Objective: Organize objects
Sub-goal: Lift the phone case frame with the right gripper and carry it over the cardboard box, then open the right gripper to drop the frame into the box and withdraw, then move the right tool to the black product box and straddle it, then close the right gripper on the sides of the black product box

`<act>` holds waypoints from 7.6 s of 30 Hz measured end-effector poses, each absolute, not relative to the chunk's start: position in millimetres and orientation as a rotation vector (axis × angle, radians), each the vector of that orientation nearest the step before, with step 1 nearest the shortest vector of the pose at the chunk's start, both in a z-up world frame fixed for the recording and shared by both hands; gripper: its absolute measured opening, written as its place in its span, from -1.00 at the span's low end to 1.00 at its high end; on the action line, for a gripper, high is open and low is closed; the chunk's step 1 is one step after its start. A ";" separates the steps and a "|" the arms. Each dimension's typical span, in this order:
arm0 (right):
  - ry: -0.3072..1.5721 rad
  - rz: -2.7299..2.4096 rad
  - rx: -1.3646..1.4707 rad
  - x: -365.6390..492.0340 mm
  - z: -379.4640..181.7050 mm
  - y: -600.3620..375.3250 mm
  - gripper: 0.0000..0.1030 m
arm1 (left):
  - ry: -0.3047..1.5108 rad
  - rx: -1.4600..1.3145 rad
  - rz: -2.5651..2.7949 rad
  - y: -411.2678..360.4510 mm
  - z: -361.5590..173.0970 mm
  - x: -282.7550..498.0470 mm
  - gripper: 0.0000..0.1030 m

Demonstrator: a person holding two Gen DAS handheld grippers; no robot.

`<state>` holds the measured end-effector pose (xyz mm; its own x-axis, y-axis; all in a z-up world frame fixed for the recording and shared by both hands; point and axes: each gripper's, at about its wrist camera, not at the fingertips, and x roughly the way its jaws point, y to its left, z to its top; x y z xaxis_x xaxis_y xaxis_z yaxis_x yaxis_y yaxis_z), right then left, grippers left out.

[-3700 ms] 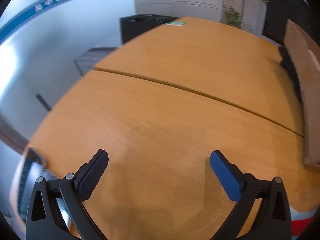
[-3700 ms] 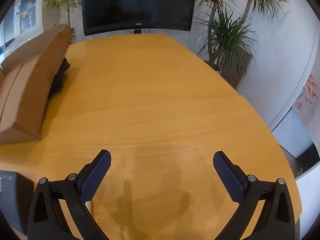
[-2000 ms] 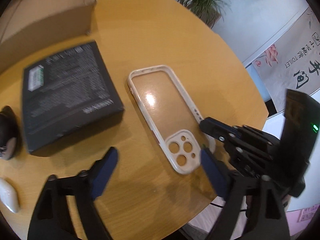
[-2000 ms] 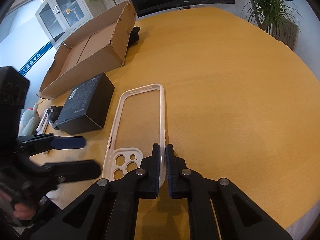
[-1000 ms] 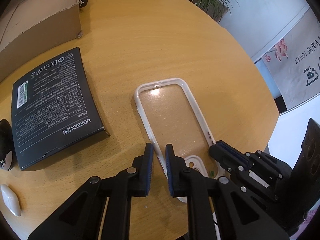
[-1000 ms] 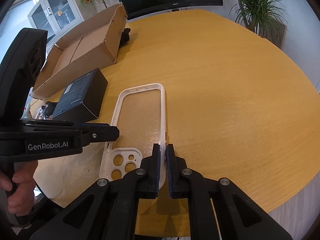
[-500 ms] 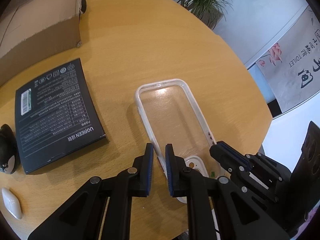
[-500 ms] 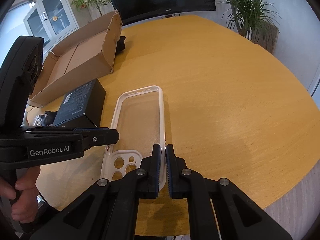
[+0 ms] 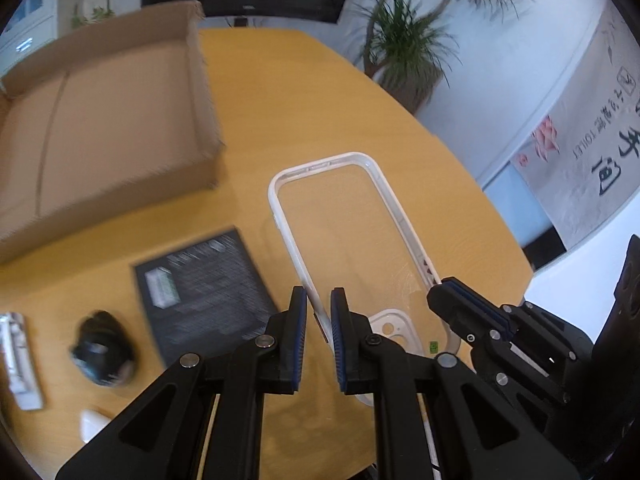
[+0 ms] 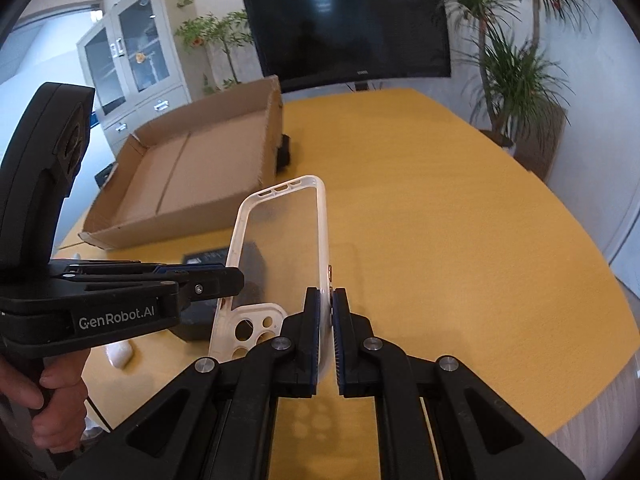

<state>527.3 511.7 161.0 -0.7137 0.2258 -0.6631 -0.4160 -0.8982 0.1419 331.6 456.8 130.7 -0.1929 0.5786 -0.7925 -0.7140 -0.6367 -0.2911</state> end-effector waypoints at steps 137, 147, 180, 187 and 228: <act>1.111 2.755 -1.528 371.5 40.8 545.5 0.62 | -0.100 -1.275 1.921 384.5 91.6 314.8 0.98; 1.148 2.757 -1.545 375.4 31.6 546.0 0.16 | -0.076 -1.365 1.887 393.5 76.2 306.8 0.98; 1.287 2.709 -1.473 411.3 30.3 575.0 -0.06 | -0.282 -1.556 1.739 391.4 62.2 284.3 0.26; 1.277 2.696 -1.480 413.9 30.9 571.8 -0.08 | -0.250 -1.553 1.738 393.4 63.7 284.6 0.28; 1.158 2.696 -1.396 418.2 49.5 564.0 -0.05 | -0.015 -1.358 1.814 399.5 87.5 302.1 0.40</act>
